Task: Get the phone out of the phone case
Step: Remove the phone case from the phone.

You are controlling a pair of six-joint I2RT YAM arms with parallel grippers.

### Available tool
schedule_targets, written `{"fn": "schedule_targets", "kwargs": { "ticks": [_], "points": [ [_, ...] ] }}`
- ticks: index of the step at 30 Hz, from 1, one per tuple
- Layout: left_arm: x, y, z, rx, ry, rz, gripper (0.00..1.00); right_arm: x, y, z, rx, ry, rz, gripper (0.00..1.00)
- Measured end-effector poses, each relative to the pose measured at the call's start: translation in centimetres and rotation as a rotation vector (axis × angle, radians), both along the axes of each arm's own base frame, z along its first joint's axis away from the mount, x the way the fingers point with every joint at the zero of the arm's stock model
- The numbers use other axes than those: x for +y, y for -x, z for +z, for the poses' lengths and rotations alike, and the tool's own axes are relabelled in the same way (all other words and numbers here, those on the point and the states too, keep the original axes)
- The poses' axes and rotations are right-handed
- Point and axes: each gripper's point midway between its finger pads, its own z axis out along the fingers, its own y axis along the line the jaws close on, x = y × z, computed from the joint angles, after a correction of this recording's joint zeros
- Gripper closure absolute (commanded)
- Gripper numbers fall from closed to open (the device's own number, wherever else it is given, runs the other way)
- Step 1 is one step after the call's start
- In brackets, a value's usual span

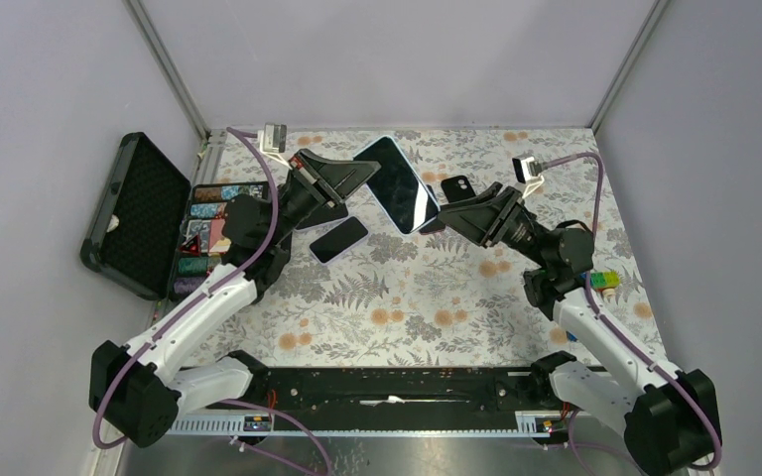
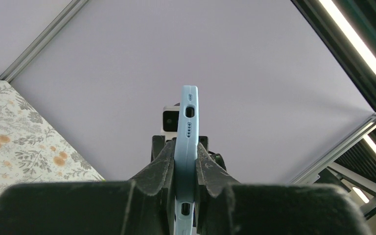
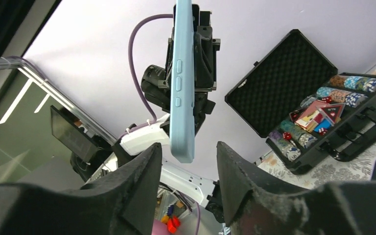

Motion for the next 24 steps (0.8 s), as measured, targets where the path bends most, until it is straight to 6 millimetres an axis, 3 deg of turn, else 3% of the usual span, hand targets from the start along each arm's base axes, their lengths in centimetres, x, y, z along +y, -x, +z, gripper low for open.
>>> {"fn": "schedule_targets", "kwargs": {
  "ticks": [7, 10, 12, 17, 21, 24],
  "points": [
    [0.2, -0.3, -0.1, 0.022, 0.029, 0.008, 1.00, 0.4, -0.7, 0.3, 0.042, -0.058, 0.036, 0.65],
    [0.2, -0.6, -0.2, 0.037, 0.038, 0.007, 1.00, 0.4, -1.0, 0.7, 0.056, -0.096, 0.042, 0.56],
    [0.1, -0.8, -0.3, 0.049, 0.042, 0.004, 1.00, 0.4, -1.3, 0.9, 0.073, -0.120, 0.041, 0.55],
    [0.2, -1.3, -0.9, 0.081, 0.058, -0.001, 1.00, 0.3, -2.1, 1.0, 0.106, -0.157, 0.031, 0.72],
    [0.4, -1.8, -1.5, 0.111, 0.074, 0.001, 1.00, 0.2, -2.2, 1.3, 0.112, -0.171, 0.029, 0.95],
    [0.6, -1.7, -1.4, 0.119, 0.094, -0.007, 1.00, 0.2, -2.2, 1.3, 0.121, -0.176, 0.035, 0.93]
  ]
}}
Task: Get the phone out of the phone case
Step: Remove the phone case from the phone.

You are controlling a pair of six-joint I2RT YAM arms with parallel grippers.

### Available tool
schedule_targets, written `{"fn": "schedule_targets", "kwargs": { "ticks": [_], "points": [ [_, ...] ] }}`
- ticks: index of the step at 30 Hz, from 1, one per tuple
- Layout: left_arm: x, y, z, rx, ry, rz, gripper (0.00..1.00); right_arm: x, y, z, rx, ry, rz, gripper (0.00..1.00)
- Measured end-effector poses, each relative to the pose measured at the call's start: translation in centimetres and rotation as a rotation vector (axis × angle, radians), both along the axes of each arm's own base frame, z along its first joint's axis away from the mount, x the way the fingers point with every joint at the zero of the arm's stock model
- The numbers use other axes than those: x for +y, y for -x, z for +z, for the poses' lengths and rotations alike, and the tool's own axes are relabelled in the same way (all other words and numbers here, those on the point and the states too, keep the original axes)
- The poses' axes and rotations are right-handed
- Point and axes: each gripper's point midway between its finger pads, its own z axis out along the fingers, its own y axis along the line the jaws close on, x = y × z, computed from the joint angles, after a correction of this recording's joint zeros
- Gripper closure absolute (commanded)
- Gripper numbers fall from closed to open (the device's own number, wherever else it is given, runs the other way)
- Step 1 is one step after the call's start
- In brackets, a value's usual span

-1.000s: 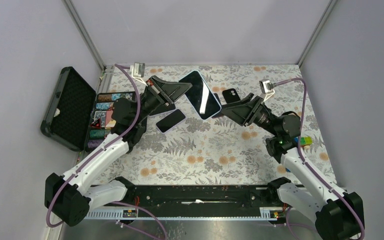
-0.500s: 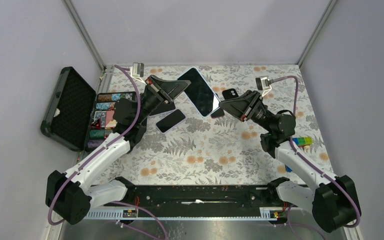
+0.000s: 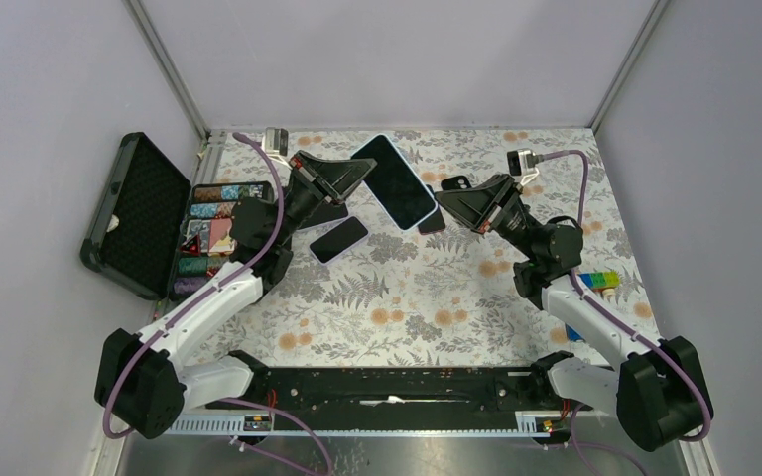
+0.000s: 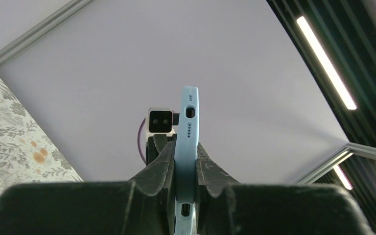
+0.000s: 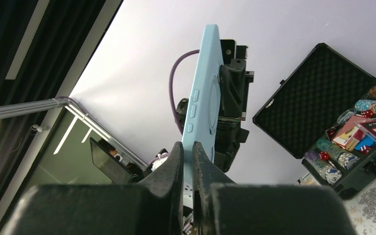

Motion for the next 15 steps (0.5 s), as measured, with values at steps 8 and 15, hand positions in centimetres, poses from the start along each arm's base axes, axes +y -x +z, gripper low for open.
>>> {"fn": "schedule_targets", "kwargs": {
  "ticks": [8, 15],
  "points": [
    [-0.1, -0.6, -0.1, 0.050, 0.061, -0.036, 1.00, 0.3, 0.1, 0.6, -0.006, -0.001, 0.005, 0.51],
    [-0.1, -1.2, -0.8, 0.099, 0.088, -0.041, 1.00, 0.4, 0.2, 0.5, -0.008, 0.002, 0.011, 0.66]
  ]
}}
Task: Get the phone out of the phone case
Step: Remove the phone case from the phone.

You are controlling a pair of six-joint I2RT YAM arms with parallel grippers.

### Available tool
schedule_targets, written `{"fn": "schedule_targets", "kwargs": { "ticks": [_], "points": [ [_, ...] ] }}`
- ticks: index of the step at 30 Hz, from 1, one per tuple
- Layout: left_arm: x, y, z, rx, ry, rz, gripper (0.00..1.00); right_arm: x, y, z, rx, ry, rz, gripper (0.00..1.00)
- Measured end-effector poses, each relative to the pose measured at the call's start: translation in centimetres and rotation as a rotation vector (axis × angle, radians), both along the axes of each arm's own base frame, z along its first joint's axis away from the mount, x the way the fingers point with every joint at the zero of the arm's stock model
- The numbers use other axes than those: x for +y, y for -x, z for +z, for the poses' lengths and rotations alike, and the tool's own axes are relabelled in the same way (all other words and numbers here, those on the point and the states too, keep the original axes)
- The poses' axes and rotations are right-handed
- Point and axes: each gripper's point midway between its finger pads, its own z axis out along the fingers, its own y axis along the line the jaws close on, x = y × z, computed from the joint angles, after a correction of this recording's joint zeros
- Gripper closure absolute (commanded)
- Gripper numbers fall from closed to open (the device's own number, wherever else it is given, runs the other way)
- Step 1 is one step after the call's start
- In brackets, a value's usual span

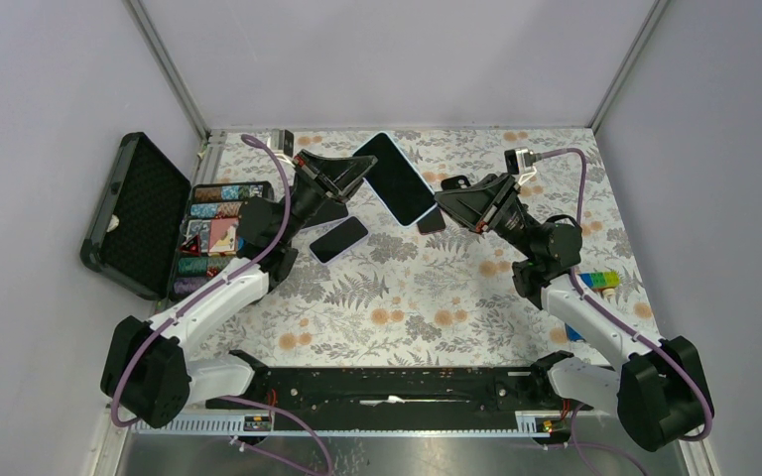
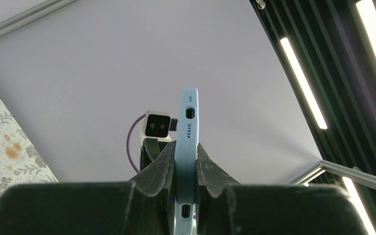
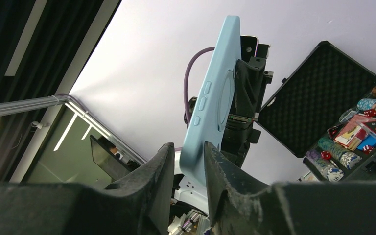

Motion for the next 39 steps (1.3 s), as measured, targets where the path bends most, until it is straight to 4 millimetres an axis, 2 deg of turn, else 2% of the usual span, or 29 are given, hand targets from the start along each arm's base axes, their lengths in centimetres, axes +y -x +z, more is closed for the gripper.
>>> {"fn": "schedule_targets", "kwargs": {
  "ticks": [5, 6, 10, 16, 22, 34, 35, 36, 39],
  "points": [
    [0.2, 0.1, 0.4, 0.006, 0.024, -0.005, 1.00, 0.0, 0.0, 0.0, -0.001, 0.001, 0.001, 0.55],
    [0.2, 0.1, 0.5, 0.005, 0.027, -0.007, 1.00, 0.0, 0.0, 0.0, -0.001, 0.002, 0.000, 0.58],
    [0.2, 0.0, 0.6, 0.006, 0.040, -0.010, 1.00, 0.0, 0.1, 0.1, -0.006, -0.001, 0.000, 0.81],
    [0.1, -0.4, 0.2, 0.026, 0.065, -0.027, 1.00, -0.1, 0.1, 0.3, 0.003, -0.013, 0.006, 1.00],
    [-0.2, -0.7, -0.1, 0.050, 0.112, -0.070, 1.00, -0.2, 0.4, 0.6, -0.011, -0.032, 0.017, 1.00],
    [-1.5, -2.4, -2.0, 0.204, 0.251, -0.224, 1.00, -0.1, 0.6, 0.8, -0.039, -0.043, 0.025, 1.00],
    [-1.5, -2.4, -2.0, 0.205, 0.252, -0.222, 1.00, -0.1, 0.5, 0.8, -0.038, -0.043, 0.026, 0.97],
    [-1.4, -2.5, -2.0, 0.203, 0.253, -0.219, 1.00, -0.1, 0.4, 0.7, -0.038, -0.044, 0.027, 0.87],
    [-1.4, -2.5, -2.0, 0.199, 0.250, -0.214, 1.00, -0.1, 0.4, 0.6, -0.038, -0.044, 0.026, 0.49]
  ]
}}
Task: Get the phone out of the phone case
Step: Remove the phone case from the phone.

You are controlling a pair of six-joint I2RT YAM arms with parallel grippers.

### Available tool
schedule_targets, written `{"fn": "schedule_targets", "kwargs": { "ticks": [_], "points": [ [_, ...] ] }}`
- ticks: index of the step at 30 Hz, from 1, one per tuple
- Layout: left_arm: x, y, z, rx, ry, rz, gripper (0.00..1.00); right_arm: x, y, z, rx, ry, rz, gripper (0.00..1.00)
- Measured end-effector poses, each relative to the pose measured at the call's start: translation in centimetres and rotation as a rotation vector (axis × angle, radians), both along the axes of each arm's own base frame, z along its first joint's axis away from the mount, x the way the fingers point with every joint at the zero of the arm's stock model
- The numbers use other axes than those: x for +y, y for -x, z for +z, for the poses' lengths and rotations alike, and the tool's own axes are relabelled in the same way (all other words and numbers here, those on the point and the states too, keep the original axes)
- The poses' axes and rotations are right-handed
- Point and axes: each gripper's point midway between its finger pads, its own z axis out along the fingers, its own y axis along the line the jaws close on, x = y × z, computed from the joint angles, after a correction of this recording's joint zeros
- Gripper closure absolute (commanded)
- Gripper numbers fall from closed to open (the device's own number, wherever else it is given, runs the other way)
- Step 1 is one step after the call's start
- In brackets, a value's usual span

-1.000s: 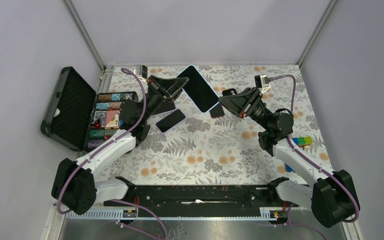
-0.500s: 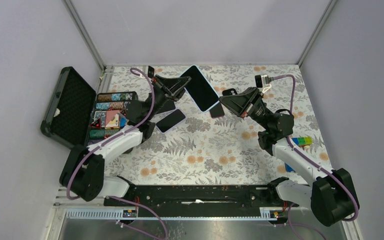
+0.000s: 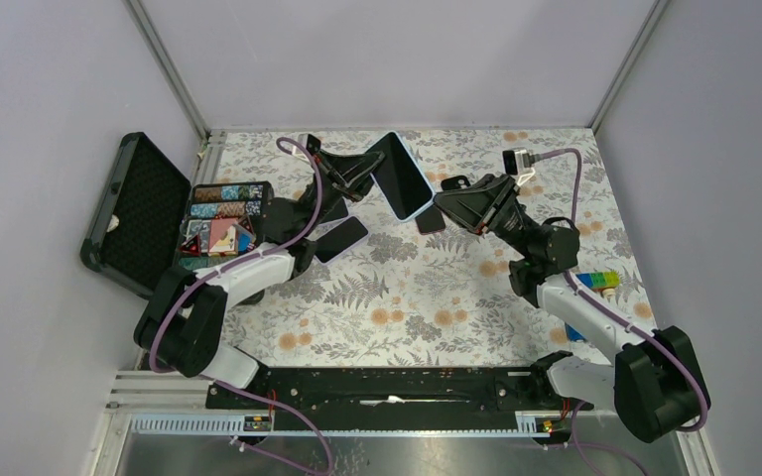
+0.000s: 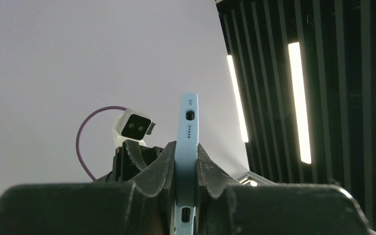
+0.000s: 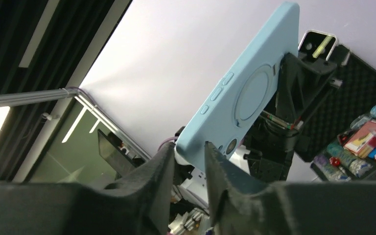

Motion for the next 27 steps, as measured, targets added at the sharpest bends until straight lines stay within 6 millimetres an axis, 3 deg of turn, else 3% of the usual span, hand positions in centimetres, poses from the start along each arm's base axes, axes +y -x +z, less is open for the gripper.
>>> {"fn": "schedule_targets", "kwargs": {
  "ticks": [3, 7, 12, 16, 20, 27],
  "points": [
    [-0.2, 0.3, 0.0, -0.020, -0.013, 0.008, 1.00, 0.4, 0.1, -0.8, 0.010, 0.022, 0.004, 0.32],
    [-0.3, 0.5, 0.1, -0.040, -0.026, 0.018, 1.00, 0.6, 0.4, -1.3, 0.001, 0.051, -0.005, 0.32],
    [-0.4, 0.4, -0.2, -0.042, -0.039, 0.027, 1.00, 0.2, 1.1, -0.8, -0.037, 0.067, -0.032, 0.47],
    [-0.4, 0.3, -0.5, -0.039, -0.048, 0.030, 1.00, 0.5, 0.6, -1.4, -0.016, 0.091, -0.031, 0.58],
    [-0.5, -0.1, -1.2, -0.019, -0.074, 0.044, 1.00, 1.0, -0.3, -2.3, 0.018, 0.107, -0.025, 0.82],
    [0.4, -0.7, -1.2, -0.006, -0.077, 0.082, 1.00, 1.2, -1.1, -2.8, 0.044, 0.100, -0.021, 0.99]
  ]
}}
